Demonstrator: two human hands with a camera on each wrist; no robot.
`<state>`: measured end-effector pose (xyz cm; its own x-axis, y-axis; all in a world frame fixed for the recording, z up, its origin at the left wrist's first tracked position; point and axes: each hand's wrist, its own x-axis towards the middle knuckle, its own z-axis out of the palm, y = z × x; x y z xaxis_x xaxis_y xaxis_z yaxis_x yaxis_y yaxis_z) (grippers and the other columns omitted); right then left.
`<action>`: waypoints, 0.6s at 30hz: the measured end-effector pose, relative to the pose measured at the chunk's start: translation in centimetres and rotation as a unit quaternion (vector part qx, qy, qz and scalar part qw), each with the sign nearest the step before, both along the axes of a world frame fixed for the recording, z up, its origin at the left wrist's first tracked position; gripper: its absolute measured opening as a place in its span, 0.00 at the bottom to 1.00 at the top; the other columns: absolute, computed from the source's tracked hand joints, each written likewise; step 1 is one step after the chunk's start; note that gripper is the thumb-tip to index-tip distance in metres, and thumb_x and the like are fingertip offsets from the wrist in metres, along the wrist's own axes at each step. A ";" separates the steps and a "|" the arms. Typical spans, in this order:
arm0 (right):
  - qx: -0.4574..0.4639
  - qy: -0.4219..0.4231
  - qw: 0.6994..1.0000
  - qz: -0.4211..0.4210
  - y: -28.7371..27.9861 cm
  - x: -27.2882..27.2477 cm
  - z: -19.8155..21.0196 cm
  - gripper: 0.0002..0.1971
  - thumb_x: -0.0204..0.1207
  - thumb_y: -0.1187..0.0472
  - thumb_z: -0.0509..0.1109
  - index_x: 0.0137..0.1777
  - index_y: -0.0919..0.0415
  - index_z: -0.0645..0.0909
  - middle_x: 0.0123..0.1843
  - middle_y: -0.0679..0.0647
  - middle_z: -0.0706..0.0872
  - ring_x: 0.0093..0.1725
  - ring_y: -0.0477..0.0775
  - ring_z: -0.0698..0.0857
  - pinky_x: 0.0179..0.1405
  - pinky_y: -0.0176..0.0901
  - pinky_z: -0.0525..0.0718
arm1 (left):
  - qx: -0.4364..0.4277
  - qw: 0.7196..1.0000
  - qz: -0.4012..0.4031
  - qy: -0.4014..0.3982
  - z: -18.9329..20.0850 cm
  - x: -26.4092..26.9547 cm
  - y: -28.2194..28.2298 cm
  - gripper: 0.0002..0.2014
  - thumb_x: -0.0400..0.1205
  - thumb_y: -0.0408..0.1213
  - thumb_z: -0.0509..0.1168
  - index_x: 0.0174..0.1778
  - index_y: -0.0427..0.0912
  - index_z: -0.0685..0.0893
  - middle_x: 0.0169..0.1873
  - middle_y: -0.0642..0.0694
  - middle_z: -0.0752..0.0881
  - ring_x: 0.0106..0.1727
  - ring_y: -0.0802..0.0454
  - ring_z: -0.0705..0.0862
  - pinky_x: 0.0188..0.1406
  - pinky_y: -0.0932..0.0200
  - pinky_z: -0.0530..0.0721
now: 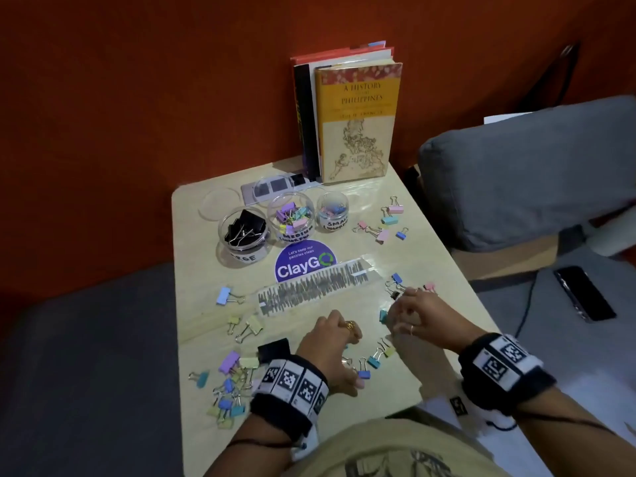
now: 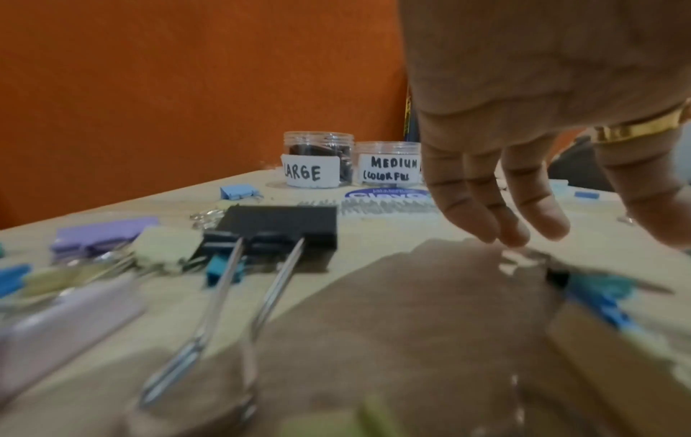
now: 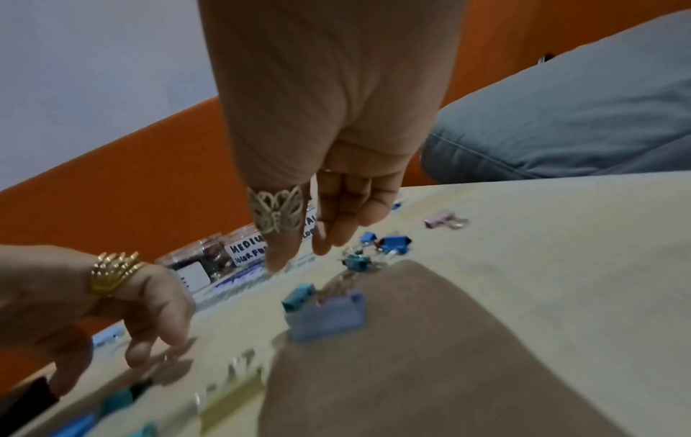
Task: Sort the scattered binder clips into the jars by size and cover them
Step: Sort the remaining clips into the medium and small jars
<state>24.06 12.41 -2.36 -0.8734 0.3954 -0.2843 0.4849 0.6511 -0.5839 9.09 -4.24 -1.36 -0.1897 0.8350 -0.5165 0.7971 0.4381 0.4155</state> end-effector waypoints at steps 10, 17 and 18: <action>0.044 -0.015 0.998 -0.039 -3.1 1.1 -1.7 0.10 0.73 0.70 0.70 0.52 0.60 0.83 0.51 0.54 0.75 0.51 0.57 0.82 0.47 0.34 0.72 | 0.042 0.995 0.064 -0.059 -1.6 -1.1 -1.8 0.25 0.67 0.38 0.80 0.58 0.47 0.80 0.57 0.52 0.73 0.59 0.53 0.79 0.64 0.58 0.80; 0.064 -0.026 0.997 -0.041 -4.1 0.2 -2.2 0.15 0.71 0.74 0.68 0.55 0.59 0.79 0.60 0.58 0.72 0.54 0.58 0.80 0.48 0.32 0.75 | 0.051 0.993 0.099 -0.030 -2.0 -0.8 -1.1 0.08 0.77 0.38 0.70 0.47 0.39 0.85 0.52 0.46 0.78 0.54 0.47 0.81 0.55 0.57 0.79; 0.064 -0.027 0.997 -0.041 -4.2 0.2 -2.2 0.16 0.70 0.74 0.68 0.56 0.59 0.78 0.63 0.59 0.71 0.57 0.58 0.79 0.50 0.32 0.75 | 0.048 0.993 0.103 -0.026 -2.0 -0.7 -1.0 0.08 0.77 0.38 0.70 0.47 0.38 0.85 0.52 0.46 0.79 0.55 0.47 0.81 0.55 0.57 0.78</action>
<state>24.24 8.21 -4.54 -0.8217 0.5008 -0.2721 0.5676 0.6759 -0.4702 8.43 -5.20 -3.38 -0.3364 0.8267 -0.4510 0.6706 0.5466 0.5016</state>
